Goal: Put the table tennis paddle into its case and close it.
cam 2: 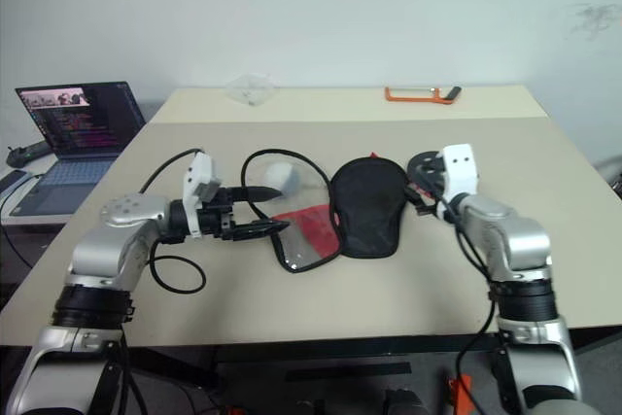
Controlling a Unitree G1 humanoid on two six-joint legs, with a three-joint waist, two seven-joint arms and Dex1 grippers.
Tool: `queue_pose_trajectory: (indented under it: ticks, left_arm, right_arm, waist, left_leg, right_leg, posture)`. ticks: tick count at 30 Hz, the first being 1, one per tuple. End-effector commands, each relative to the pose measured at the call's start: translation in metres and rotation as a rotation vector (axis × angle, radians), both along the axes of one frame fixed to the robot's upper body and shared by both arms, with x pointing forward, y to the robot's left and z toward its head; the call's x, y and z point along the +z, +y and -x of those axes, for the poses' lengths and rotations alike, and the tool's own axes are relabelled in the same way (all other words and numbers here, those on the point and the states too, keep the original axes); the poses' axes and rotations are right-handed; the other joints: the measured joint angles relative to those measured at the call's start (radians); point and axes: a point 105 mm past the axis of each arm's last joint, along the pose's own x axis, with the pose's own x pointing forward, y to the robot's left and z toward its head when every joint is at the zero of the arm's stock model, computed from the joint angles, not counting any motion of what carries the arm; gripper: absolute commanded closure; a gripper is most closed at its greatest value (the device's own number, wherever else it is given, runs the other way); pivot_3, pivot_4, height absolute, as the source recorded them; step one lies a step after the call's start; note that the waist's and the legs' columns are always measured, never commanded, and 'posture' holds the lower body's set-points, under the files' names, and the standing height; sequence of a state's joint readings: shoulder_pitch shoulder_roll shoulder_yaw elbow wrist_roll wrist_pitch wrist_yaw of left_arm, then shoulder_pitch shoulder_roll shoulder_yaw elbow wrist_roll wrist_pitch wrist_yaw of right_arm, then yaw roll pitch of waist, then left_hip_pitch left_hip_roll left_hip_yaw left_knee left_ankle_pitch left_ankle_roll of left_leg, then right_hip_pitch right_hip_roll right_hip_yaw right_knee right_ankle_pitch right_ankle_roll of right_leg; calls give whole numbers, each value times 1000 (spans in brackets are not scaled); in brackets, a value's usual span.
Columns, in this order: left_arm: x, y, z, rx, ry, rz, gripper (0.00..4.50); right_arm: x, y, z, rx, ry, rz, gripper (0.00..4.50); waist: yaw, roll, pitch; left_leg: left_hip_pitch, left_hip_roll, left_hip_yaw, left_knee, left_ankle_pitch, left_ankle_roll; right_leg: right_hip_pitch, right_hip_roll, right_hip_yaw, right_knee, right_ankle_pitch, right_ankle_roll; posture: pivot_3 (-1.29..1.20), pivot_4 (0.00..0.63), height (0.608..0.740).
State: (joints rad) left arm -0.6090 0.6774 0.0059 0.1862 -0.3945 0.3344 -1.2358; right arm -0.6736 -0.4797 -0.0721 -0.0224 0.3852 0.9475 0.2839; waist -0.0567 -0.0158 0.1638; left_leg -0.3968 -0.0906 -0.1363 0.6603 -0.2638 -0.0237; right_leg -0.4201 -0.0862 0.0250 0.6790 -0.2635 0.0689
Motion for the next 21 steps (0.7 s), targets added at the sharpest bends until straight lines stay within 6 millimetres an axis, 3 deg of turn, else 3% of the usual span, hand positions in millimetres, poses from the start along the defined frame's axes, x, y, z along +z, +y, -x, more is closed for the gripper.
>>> queue_pose_trajectory:
  ticks: [1,4,7,9,21]
  left_arm:
    - [17,-7,5,-43,-63,32,733]
    - [18,-14,6,-76,-50,39,733]
    - [17,-30,13,-174,-17,18,733]
    - [17,-38,16,-210,-14,17,733]
    - [17,-60,21,-254,-17,12,733]
  right_arm:
    - [17,-29,-1,39,-67,100,40]
    - [8,-55,-6,49,-23,163,40]
    - [-15,-100,-17,-1,58,302,40]
    - [-22,-113,-22,-21,97,297,40]
    - [-42,-124,-38,-92,195,248,40]
  waist:
    - [1,0,0]
    - [4,-1,0]
    - [3,-1,1]
    - [1,-1,1]
    - [-1,-1,2]
  left_leg:
    - [0,0,0,0,0,0]
    - [0,0,0,0,0,1]
    - [0,0,1,0,1,1]
    - [0,0,2,0,1,2]
    - [0,0,4,0,3,-1]
  right_leg:
    - [0,0,0,0,0,0]
    - [1,-1,-1,-1,0,0]
    - [2,-1,-2,-1,0,0]
    - [2,-1,-2,-1,0,0]
    - [0,0,3,-1,0,0]
  posture:
    - [0,150,740]
    - [0,150,740]
    - [0,150,740]
    - [0,150,740]
    - [0,150,740]
